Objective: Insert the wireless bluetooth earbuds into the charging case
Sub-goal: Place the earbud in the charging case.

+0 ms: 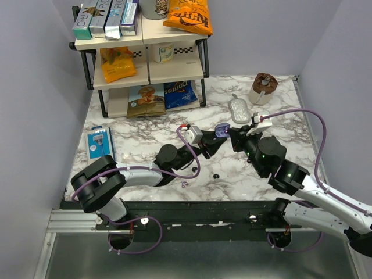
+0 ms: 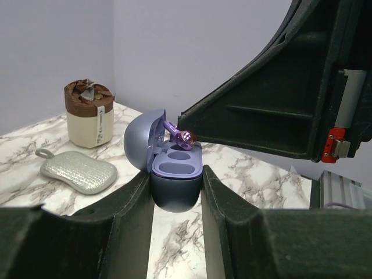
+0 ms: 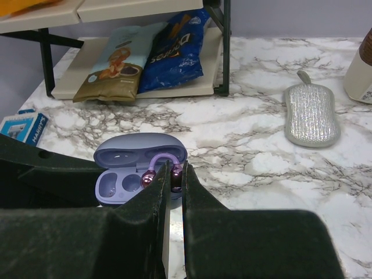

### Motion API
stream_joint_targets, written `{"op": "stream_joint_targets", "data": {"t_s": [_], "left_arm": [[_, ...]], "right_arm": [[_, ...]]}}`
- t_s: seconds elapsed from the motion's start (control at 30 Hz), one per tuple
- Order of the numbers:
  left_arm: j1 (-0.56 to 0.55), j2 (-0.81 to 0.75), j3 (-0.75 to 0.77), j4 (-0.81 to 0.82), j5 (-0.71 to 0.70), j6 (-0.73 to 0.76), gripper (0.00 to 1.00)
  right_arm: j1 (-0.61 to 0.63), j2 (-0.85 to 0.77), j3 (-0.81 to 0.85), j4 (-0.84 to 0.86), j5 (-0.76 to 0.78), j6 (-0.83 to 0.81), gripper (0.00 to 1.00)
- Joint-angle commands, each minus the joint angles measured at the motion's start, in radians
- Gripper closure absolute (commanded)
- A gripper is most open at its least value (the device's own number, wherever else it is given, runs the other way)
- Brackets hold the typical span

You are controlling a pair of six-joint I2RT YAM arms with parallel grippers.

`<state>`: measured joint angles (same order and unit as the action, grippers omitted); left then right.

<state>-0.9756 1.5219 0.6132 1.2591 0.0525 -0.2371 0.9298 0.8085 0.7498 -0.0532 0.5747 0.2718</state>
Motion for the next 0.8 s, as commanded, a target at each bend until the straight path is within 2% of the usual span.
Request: {"op": "stream_joint_targets", "data": {"t_s": [0.0, 0.4, 0.63, 0.77], "left_arm": [[-0.002, 0.011, 0.023, 0.062, -0.028, -0.007, 1.0], [-0.002, 0.009, 0.022, 0.069, -0.02, -0.008, 1.0], [-0.002, 0.011, 0.017, 0.072, -0.014, -0.01, 1.0], [-0.002, 0.012, 0.019, 0.074, -0.013, -0.008, 1.0]], "right_arm": [[0.014, -0.019, -0.009, -0.007, 0.024, -0.003, 0.99], [0.012, -0.014, 0.003, -0.02, 0.036, -0.008, 0.89], [0.012, -0.012, 0.006, -0.023, 0.037, -0.006, 0.7], [0.012, -0.014, 0.01, -0.023, 0.039, -0.006, 0.66]]}}
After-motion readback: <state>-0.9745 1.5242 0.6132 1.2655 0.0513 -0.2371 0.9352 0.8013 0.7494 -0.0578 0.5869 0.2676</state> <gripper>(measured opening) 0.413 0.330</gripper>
